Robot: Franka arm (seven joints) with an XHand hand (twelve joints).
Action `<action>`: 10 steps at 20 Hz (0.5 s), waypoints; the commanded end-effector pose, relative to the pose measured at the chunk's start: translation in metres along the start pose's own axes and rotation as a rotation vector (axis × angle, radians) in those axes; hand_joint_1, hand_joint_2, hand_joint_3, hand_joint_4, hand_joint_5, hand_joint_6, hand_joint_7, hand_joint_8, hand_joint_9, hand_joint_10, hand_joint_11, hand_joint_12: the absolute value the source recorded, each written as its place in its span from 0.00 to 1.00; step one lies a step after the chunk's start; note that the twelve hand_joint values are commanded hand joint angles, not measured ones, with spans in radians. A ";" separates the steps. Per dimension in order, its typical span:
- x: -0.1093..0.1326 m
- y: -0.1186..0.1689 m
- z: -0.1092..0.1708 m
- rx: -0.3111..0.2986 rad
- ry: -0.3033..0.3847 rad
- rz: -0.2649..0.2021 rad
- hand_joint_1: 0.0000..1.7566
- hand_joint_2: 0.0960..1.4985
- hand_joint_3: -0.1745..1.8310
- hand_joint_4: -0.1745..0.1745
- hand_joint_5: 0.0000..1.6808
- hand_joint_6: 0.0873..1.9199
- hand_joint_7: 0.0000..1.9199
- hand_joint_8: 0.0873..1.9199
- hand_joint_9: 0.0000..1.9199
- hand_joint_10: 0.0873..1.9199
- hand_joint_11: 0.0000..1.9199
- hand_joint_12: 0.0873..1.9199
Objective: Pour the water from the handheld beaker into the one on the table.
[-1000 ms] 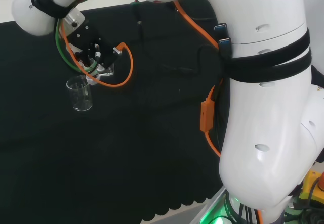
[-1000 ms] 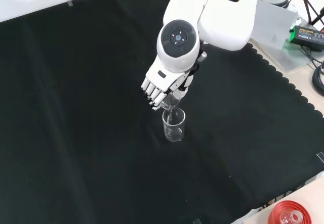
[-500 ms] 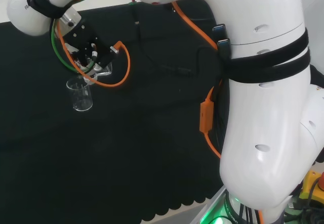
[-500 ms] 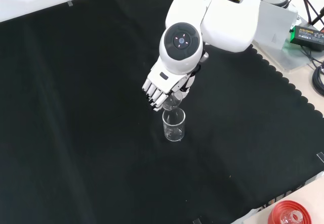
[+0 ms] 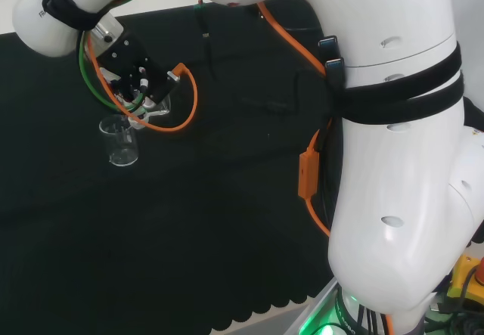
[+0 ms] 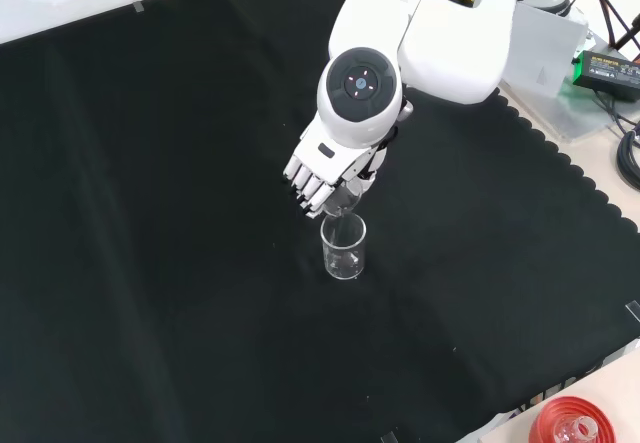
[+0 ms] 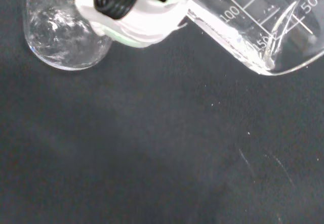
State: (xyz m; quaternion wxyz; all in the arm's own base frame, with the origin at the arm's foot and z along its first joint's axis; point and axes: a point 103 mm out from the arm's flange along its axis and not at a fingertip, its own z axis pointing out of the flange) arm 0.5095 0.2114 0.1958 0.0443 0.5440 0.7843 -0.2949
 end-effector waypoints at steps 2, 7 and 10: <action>0.001 -0.001 -0.003 0.001 -0.015 0.002 0.80 0.70 0.00 0.13 0.64 0.40 0.65 0.26 0.67 0.36 0.44 0.44; 0.006 -0.001 -0.008 0.010 -0.028 0.004 0.80 0.70 0.00 0.13 0.64 0.40 0.65 0.27 0.67 0.35 0.44 0.44; 0.004 -0.002 -0.006 0.008 -0.021 -0.001 0.80 0.70 0.00 0.13 0.64 0.40 0.65 0.27 0.68 0.35 0.44 0.44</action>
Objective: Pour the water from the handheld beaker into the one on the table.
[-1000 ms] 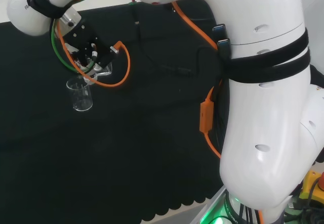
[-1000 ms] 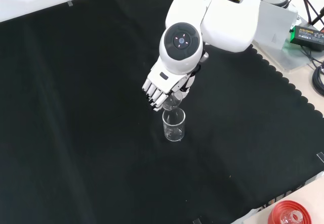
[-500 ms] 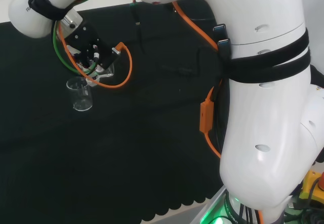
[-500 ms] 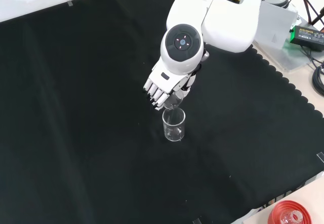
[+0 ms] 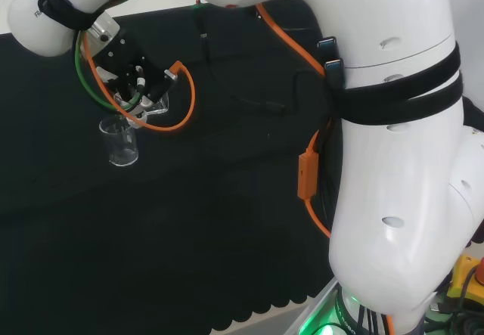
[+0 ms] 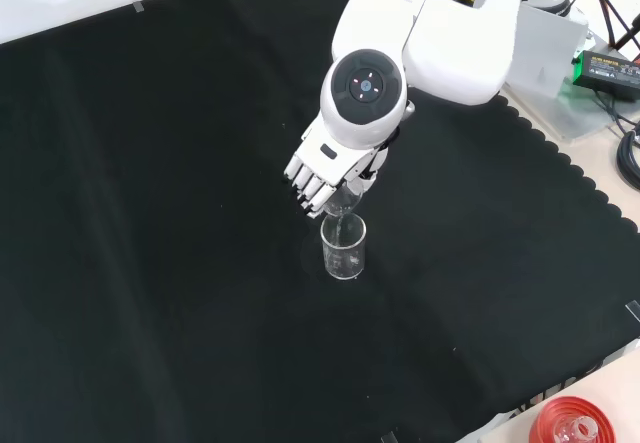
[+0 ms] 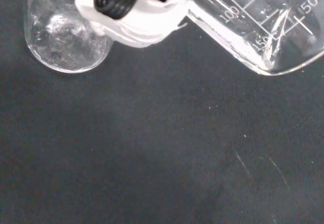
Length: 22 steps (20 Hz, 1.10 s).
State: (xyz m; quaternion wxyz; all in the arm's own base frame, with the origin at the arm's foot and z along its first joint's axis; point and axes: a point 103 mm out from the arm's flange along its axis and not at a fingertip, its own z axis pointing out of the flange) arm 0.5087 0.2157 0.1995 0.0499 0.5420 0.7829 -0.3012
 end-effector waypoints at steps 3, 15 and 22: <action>0.007 -0.001 -0.006 0.008 -0.024 0.001 0.80 0.70 0.00 0.13 0.64 0.40 0.65 0.27 0.68 0.35 0.44 0.44; 0.024 0.003 -0.018 0.055 -0.081 0.035 0.80 0.70 0.00 0.13 0.64 0.40 0.65 0.27 0.68 0.34 0.44 0.44; 0.024 0.003 -0.017 0.073 -0.098 0.041 0.80 0.70 0.00 0.13 0.64 0.40 0.65 0.27 0.68 0.34 0.44 0.44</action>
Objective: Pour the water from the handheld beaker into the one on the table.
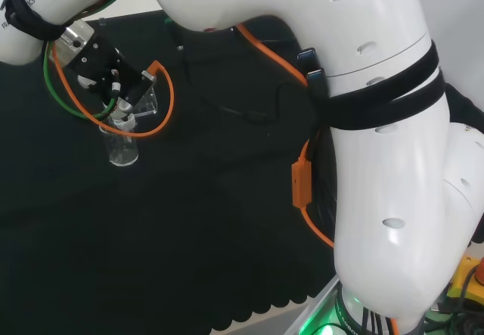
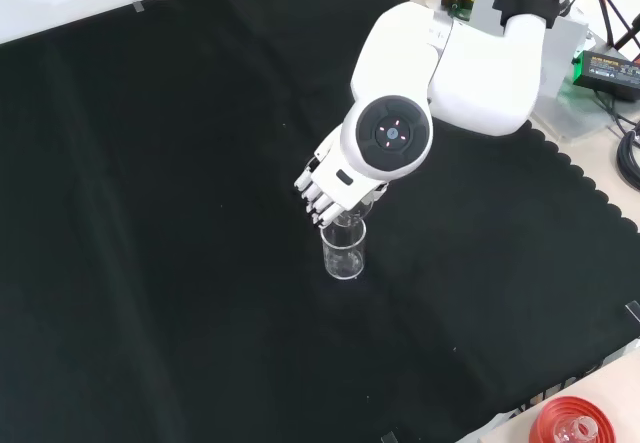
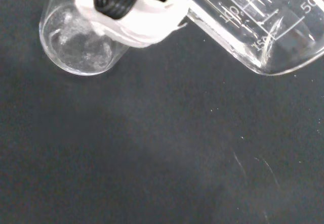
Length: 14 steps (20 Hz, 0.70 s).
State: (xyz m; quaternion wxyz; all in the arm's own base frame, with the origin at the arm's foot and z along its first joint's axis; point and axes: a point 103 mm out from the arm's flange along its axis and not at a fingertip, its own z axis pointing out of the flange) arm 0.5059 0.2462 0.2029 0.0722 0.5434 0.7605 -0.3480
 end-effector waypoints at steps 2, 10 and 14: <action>-0.002 0.001 0.001 0.014 -0.015 0.008 0.80 0.70 0.00 0.13 0.64 0.40 0.65 0.26 0.68 0.34 0.44 0.44; -0.004 0.001 0.002 0.026 -0.031 0.015 0.80 0.70 0.00 0.13 0.64 0.40 0.65 0.26 0.68 0.34 0.44 0.44; -0.003 0.001 0.002 0.031 -0.037 0.017 0.80 0.70 0.00 0.13 0.64 0.40 0.65 0.26 0.68 0.34 0.44 0.44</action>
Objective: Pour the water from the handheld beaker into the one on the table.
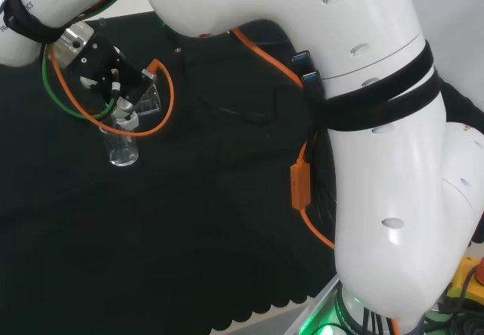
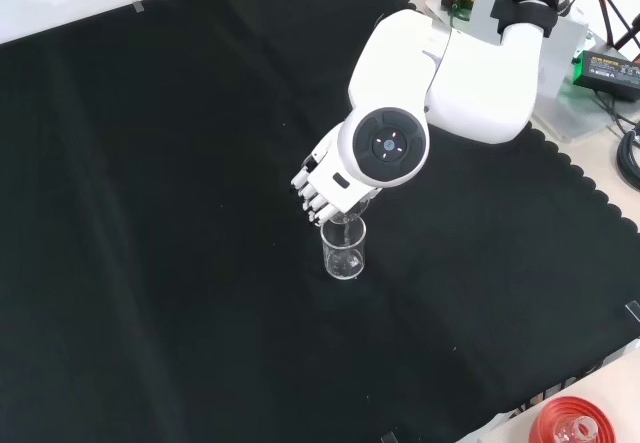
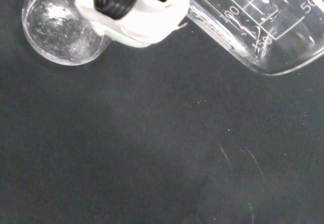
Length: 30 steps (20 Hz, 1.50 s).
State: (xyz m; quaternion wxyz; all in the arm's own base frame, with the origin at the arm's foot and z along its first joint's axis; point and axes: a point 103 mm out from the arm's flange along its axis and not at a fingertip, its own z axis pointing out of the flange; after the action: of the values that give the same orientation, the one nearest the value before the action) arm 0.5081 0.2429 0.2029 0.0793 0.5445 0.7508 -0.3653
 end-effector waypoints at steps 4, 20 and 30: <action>0.000 0.000 0.001 0.013 -0.011 0.004 0.80 0.70 0.00 0.13 0.64 0.40 0.65 0.26 0.69 0.33 0.44 0.44; -0.001 -0.001 0.002 0.021 -0.018 0.011 0.80 0.70 0.00 0.13 0.64 0.40 0.65 0.26 0.69 0.33 0.44 0.43; -0.003 -0.002 0.002 0.020 -0.021 0.007 0.80 0.70 0.00 0.13 0.64 0.40 0.65 0.26 0.69 0.33 0.44 0.43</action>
State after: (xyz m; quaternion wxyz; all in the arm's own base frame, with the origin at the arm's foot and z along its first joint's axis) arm 0.5065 0.2399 0.2024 0.0824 0.5440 0.7437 -0.3796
